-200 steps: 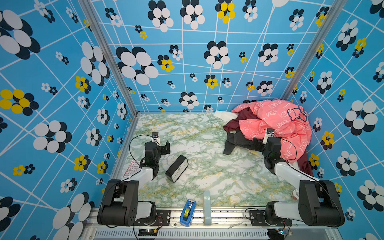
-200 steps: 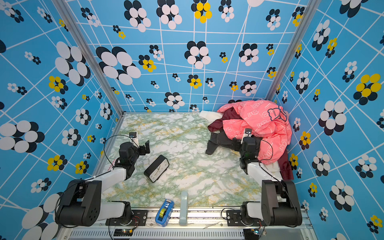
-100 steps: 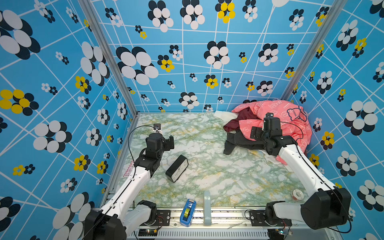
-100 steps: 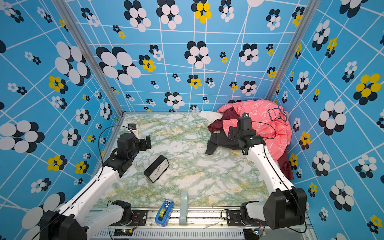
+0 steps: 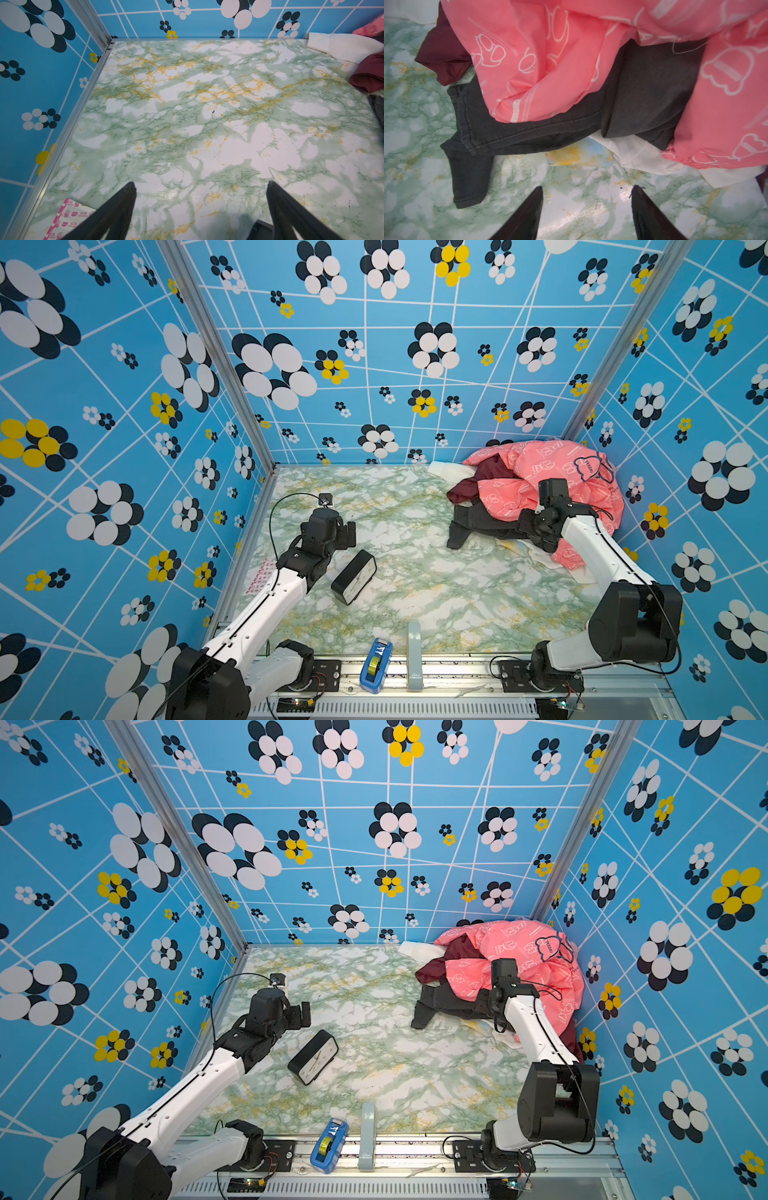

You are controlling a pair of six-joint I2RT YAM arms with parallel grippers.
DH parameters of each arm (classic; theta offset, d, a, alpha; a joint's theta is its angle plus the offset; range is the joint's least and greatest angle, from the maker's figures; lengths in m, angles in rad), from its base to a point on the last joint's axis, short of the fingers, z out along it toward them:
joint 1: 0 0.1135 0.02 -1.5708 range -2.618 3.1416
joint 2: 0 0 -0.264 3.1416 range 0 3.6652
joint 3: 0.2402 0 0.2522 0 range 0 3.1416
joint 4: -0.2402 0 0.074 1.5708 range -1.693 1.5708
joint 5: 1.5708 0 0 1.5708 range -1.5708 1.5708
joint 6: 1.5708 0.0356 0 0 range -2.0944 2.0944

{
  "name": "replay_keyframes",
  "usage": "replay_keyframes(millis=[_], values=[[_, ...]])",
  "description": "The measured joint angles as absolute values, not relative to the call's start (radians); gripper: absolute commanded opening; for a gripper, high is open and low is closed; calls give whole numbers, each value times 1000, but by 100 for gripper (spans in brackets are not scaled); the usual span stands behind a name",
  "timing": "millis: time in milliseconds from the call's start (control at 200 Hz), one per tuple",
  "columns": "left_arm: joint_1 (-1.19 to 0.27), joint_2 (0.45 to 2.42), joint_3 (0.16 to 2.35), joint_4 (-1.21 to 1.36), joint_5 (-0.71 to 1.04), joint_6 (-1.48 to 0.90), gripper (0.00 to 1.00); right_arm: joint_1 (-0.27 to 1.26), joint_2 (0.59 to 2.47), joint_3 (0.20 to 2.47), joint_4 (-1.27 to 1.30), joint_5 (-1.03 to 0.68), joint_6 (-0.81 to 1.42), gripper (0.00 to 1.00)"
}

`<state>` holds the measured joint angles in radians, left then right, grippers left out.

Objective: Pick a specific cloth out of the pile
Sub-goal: 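Reach the right gripper into the clothes pile and grasp the dark grey hoodie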

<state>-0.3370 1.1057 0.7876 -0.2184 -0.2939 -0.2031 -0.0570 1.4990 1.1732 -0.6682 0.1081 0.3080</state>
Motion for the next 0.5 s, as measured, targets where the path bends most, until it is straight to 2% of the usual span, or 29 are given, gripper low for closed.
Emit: replay_keyframes(millis=[95, 185, 500], values=[[-344, 1107, 788, -218, -297, -211, 99, -91, 1547, 1174, -646, 65, 312, 50], [-348, 1108, 789, -219, -301, -217, 99, -125, 1605, 1181, -639, 37, 315, 43], [-352, 1112, 822, -241, -308, -236, 99, -175, 1686, 1220, -591, -37, 319, 44]])
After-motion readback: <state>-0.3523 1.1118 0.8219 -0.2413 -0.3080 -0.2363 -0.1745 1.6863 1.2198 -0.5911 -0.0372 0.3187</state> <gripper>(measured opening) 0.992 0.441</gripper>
